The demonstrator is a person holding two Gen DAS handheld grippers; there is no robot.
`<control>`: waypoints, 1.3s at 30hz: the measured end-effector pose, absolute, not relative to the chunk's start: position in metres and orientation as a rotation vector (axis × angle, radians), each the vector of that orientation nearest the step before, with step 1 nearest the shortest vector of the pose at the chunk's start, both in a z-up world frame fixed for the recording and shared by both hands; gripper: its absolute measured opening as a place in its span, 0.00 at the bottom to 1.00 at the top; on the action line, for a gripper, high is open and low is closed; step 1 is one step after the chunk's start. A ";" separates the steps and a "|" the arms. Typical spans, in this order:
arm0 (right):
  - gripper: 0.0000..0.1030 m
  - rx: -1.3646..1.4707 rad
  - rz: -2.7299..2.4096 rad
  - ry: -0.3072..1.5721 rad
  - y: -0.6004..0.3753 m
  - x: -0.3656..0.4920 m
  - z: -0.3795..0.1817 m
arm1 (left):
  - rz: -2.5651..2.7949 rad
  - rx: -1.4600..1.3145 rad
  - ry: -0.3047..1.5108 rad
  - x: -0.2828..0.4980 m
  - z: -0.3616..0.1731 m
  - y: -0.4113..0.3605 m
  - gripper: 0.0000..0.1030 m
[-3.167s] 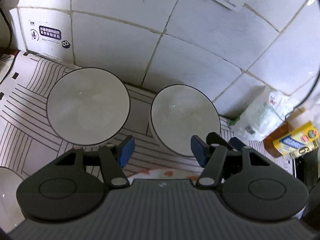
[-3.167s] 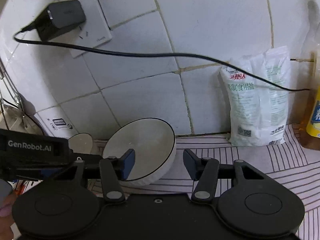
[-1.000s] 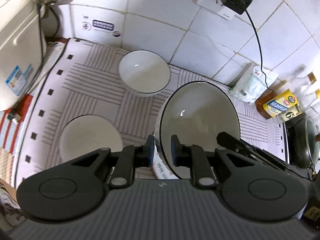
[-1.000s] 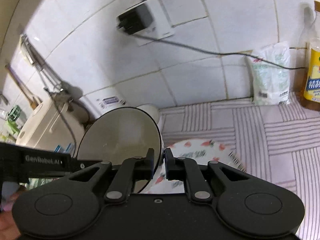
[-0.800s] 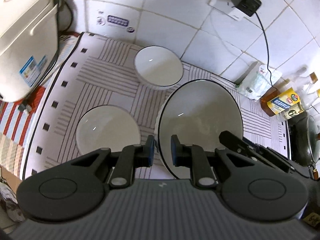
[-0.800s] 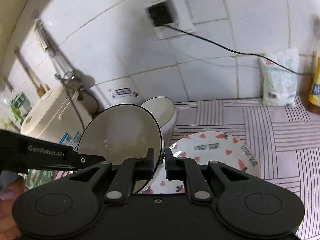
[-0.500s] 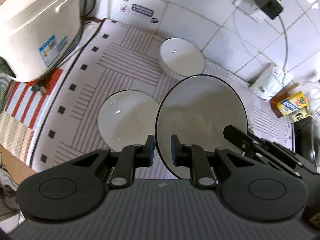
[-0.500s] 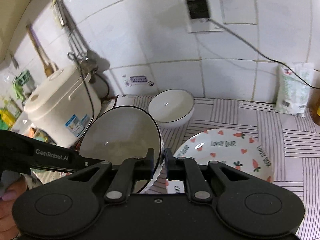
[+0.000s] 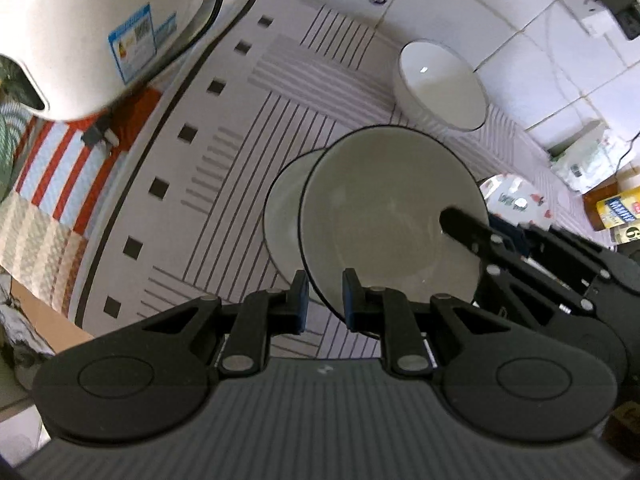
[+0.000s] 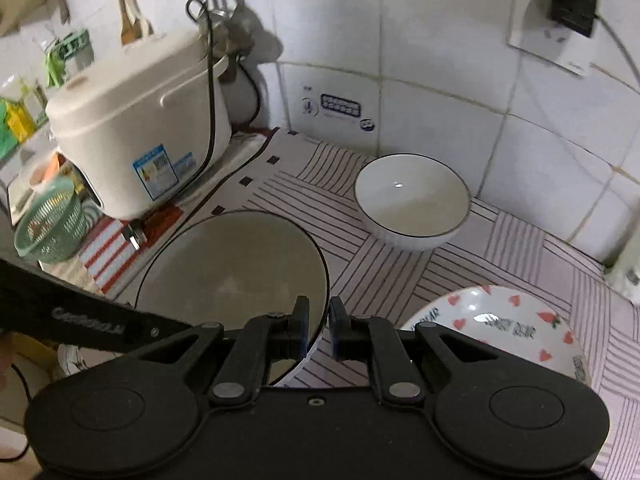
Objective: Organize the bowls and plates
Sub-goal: 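Lower the bowl into the second bowl and open the right gripper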
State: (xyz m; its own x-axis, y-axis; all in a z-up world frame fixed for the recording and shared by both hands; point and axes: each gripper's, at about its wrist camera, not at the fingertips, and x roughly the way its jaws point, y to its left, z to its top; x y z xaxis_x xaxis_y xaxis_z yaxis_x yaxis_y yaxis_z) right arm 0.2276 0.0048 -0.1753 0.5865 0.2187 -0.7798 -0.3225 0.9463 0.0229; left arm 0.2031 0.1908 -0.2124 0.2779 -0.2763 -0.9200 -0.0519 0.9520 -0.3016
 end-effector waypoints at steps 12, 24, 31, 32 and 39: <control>0.12 -0.205 0.319 0.860 0.025 0.230 -0.198 | -0.141 -0.252 1.397 0.219 -0.230 0.194 0.16; 0.12 -0.305 0.336 0.832 0.034 0.239 -0.212 | -0.126 -0.236 1.419 0.227 -0.236 0.193 0.17; 0.17 -0.303 0.331 0.834 0.031 0.242 -0.218 | -0.131 -0.215 1.427 0.227 -0.234 0.189 0.19; 0.18 -0.284 0.336 0.842 0.030 0.242 -0.217 | -0.137 -0.208 1.424 0.228 -0.231 0.189 0.21; 0.41 -0.112 0.382 0.805 -0.001 0.246 -0.185 | -0.185 -0.181 1.401 0.229 -0.217 0.192 0.22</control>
State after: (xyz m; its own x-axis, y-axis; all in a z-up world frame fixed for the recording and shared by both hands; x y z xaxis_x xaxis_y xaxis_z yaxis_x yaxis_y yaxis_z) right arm 0.2464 -0.0010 -0.1850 0.6286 0.2905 -0.7214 -0.3749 0.9259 0.0462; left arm 0.2293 0.1921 -0.2169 0.1594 -0.2352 -0.9588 0.0213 0.9718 -0.2349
